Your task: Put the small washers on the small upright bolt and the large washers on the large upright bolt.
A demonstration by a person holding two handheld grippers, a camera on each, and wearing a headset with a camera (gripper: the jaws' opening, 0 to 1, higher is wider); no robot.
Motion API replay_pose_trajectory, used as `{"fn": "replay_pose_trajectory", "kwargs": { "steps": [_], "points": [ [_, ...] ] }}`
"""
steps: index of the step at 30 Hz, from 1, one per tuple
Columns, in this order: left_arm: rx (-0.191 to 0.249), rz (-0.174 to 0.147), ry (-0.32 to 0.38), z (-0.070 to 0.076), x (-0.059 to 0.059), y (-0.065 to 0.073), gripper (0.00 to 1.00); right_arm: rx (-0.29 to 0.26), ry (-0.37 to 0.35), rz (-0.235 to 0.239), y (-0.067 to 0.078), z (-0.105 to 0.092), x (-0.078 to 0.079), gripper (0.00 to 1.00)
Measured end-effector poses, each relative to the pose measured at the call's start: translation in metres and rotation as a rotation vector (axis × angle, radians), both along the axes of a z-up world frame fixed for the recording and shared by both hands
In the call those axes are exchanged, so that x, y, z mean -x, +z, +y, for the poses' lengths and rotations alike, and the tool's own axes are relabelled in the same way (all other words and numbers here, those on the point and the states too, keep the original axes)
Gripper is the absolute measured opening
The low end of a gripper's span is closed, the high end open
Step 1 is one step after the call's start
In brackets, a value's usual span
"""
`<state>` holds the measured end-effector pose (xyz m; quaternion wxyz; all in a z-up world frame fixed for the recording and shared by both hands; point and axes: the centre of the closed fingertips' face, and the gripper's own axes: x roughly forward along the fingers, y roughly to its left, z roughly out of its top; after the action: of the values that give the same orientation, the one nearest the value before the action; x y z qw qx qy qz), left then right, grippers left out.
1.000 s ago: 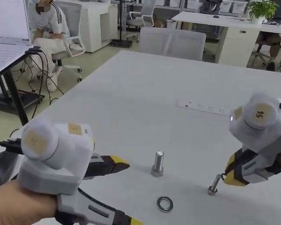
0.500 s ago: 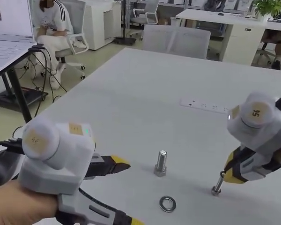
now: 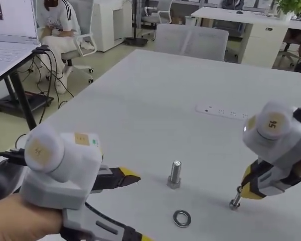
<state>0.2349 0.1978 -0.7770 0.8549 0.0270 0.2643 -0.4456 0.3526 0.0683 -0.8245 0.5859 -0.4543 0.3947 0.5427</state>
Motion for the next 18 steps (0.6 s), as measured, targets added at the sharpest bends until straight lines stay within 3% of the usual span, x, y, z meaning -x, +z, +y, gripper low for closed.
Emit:
{"fn": "replay_pose_trajectory", "kwargs": {
  "steps": [18],
  "points": [
    [-0.003,0.013,0.007,0.001,-0.001,-0.004,0.91,0.018,-0.01,0.04,-0.034,-0.001,-0.001,0.14]
  ]
}}
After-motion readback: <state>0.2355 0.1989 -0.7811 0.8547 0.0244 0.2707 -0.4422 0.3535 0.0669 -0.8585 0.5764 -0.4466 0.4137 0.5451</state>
